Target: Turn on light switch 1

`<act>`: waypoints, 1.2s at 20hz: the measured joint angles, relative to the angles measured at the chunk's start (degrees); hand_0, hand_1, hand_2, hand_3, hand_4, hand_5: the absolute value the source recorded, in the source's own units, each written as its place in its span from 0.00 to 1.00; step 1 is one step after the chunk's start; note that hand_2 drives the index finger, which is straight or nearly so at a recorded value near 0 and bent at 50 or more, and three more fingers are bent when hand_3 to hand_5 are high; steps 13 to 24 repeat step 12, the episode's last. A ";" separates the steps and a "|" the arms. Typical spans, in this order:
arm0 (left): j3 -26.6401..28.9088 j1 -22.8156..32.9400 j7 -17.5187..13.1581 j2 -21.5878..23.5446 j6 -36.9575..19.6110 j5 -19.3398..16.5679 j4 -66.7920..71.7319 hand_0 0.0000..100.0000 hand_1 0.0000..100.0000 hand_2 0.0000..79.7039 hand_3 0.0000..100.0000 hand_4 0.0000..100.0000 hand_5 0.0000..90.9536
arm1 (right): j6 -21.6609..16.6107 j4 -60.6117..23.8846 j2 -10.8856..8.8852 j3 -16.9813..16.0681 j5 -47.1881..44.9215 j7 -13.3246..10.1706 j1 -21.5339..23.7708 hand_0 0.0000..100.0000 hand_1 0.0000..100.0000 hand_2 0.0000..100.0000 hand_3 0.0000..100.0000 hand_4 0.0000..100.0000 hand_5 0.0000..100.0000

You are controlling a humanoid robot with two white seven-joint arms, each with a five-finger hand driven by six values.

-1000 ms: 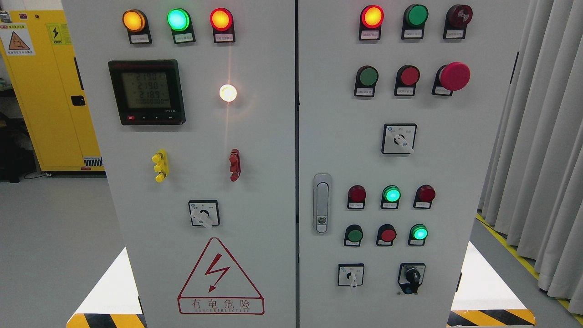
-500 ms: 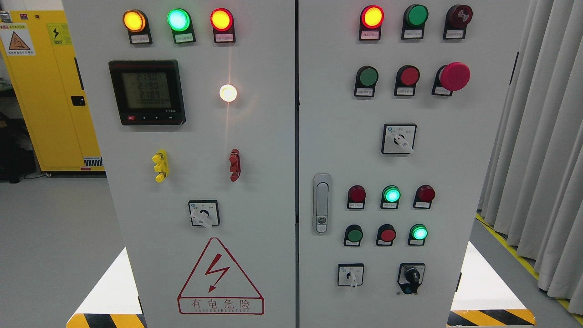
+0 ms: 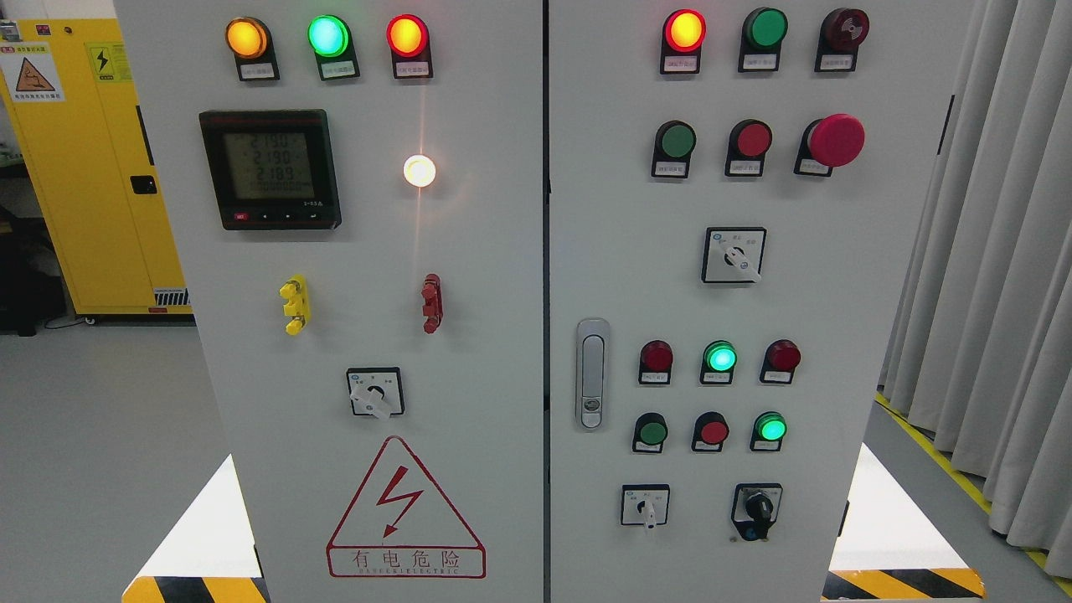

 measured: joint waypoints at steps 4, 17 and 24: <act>-1.00 -1.56 -0.23 0.11 1.54 -1.63 2.89 0.01 0.24 0.00 0.00 0.00 0.00 | 0.00 0.00 0.00 0.00 0.00 0.00 0.00 0.00 0.50 0.04 0.00 0.00 0.00; -2.12 -3.42 0.02 0.24 2.08 -3.39 6.10 0.01 0.24 0.00 0.00 0.00 0.00 | 0.00 0.00 0.00 0.00 0.00 0.00 0.00 0.00 0.50 0.04 0.00 0.00 0.00; -2.12 -3.42 0.02 0.24 2.08 -3.39 6.10 0.01 0.24 0.00 0.00 0.00 0.00 | 0.00 0.00 0.00 0.00 0.00 0.00 0.00 0.00 0.50 0.04 0.00 0.00 0.00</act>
